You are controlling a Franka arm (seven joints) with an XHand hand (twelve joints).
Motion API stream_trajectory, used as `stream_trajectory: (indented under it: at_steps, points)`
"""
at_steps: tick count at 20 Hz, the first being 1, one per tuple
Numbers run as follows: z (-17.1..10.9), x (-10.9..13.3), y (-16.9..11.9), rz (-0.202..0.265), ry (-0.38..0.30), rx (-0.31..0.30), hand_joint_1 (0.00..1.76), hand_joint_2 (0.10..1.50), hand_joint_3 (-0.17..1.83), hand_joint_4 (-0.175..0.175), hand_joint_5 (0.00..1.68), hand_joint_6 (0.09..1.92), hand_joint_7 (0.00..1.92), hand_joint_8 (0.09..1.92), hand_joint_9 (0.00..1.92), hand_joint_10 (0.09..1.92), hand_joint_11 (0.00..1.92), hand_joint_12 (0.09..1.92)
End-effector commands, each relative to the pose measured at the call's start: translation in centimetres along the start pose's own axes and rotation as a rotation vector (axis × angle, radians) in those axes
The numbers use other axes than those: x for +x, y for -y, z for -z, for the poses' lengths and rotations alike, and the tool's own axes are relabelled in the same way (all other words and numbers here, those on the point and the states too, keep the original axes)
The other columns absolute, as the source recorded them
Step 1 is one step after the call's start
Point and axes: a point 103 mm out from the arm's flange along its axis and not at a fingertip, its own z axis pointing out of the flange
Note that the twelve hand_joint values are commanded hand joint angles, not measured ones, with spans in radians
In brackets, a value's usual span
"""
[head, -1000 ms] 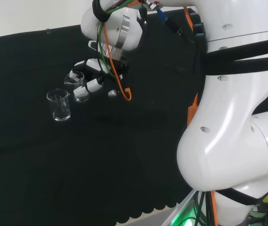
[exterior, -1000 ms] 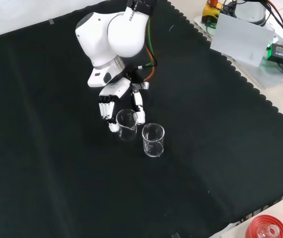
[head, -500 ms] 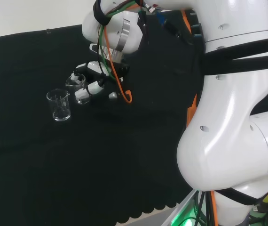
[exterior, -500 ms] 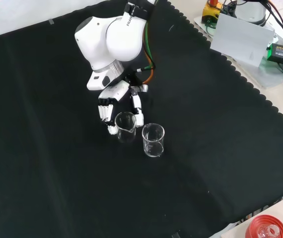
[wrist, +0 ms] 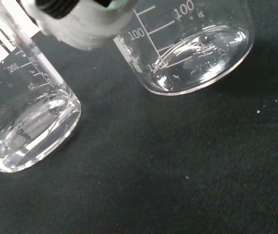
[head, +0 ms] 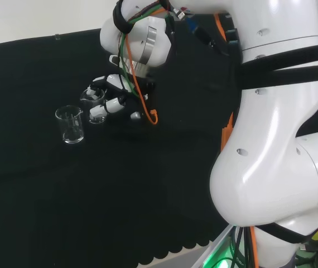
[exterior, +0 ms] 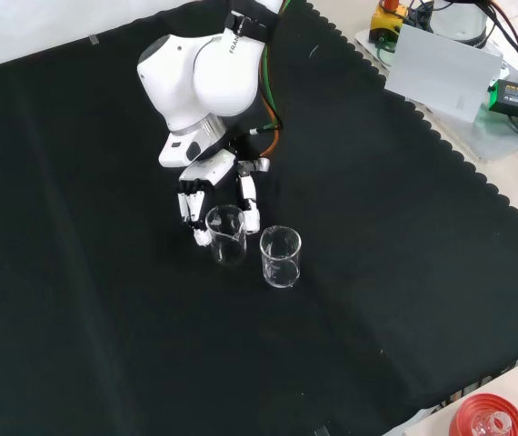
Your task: Place the beaker back on the table.
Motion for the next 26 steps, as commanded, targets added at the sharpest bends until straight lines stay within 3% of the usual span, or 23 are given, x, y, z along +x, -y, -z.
stream_trajectory:
  at_steps: [1, 3, 5, 7, 11, 14, 26]
  points:
    - [0.76, -0.06, 0.18, 0.021, -0.002, -0.012, 1.26, 1.13, -0.17, -0.030, 1.03, 0.91, 1.22, 0.74, 1.19, 0.93, 0.92, 1.04]
    - [1.11, 0.05, 0.23, 0.032, 0.004, -0.014, 1.21, 1.14, -0.17, -0.047, 1.03, 0.92, 1.16, 0.84, 1.14, 0.89, 0.82, 1.13]
    - [1.33, 0.13, 0.23, 0.040, 0.008, -0.005, 1.18, 1.06, -0.17, -0.064, 0.84, 1.02, 1.01, 0.91, 1.06, 0.83, 0.64, 1.24]
    - [1.41, 0.17, 0.16, 0.044, 0.002, 0.017, 1.16, 1.00, -0.17, -0.072, 0.64, 1.05, 0.81, 0.86, 0.90, 0.75, 0.43, 1.31]
    - [1.37, 0.22, 0.18, 0.035, 0.008, 0.042, 1.11, 0.92, -0.17, -0.094, 0.32, 0.75, 0.30, 0.78, 0.41, 0.81, 0.06, 1.38]
    - [1.15, 0.25, 0.23, 0.025, 0.011, 0.063, 1.08, 0.90, -0.17, -0.102, 0.28, 0.58, 0.17, 0.79, 0.28, 0.86, 0.00, 1.35]
    - [1.54, -0.03, 0.41, 0.011, -0.011, 0.069, 0.99, 0.86, -0.17, -0.121, 0.24, 0.34, 0.08, 0.80, 0.17, 0.89, 0.00, 1.26]
